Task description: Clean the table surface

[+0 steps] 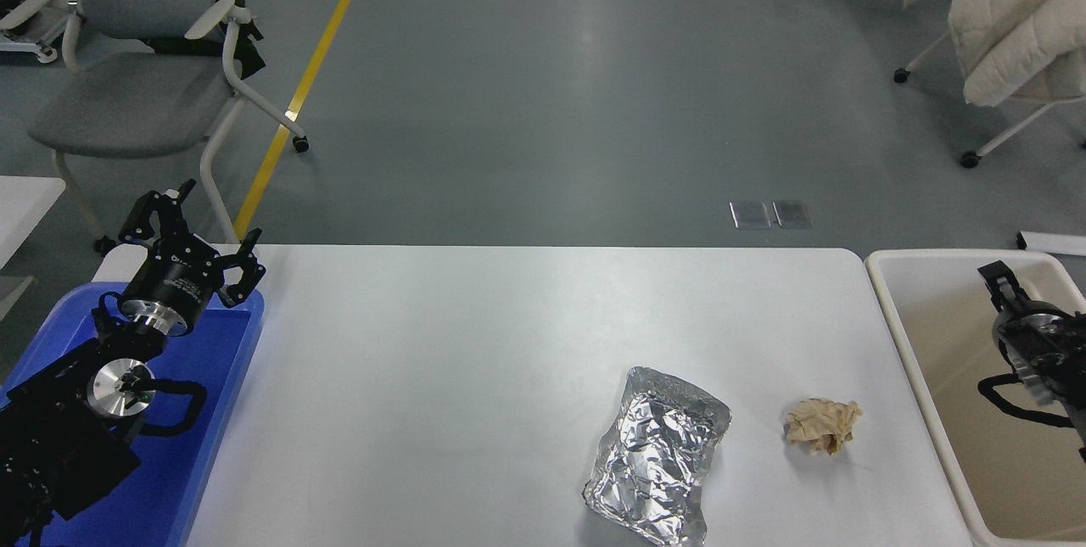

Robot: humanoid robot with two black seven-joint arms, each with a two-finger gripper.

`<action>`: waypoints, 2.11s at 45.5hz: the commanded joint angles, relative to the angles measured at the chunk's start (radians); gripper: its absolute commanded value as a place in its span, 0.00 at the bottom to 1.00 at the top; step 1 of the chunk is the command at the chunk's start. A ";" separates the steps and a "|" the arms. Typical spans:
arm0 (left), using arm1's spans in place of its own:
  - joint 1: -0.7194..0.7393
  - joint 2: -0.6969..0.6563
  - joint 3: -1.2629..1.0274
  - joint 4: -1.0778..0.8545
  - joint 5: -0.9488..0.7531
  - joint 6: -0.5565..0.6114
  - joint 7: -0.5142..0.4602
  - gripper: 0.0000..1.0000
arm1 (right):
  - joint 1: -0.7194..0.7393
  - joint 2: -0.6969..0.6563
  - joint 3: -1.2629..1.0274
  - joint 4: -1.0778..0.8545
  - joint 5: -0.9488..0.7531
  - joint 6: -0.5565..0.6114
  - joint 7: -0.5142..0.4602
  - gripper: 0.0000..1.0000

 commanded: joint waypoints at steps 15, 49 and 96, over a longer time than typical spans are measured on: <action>0.000 0.000 0.000 0.000 0.000 0.001 0.000 1.00 | -0.473 0.134 1.120 0.745 -0.014 0.093 0.123 1.00; 0.000 0.000 0.000 0.000 0.000 0.001 0.000 1.00 | -0.444 0.433 1.200 0.595 -0.242 0.179 0.252 1.00; -0.001 0.000 0.000 0.000 0.000 0.001 0.000 1.00 | -0.452 0.085 0.882 0.759 -0.305 0.230 0.243 1.00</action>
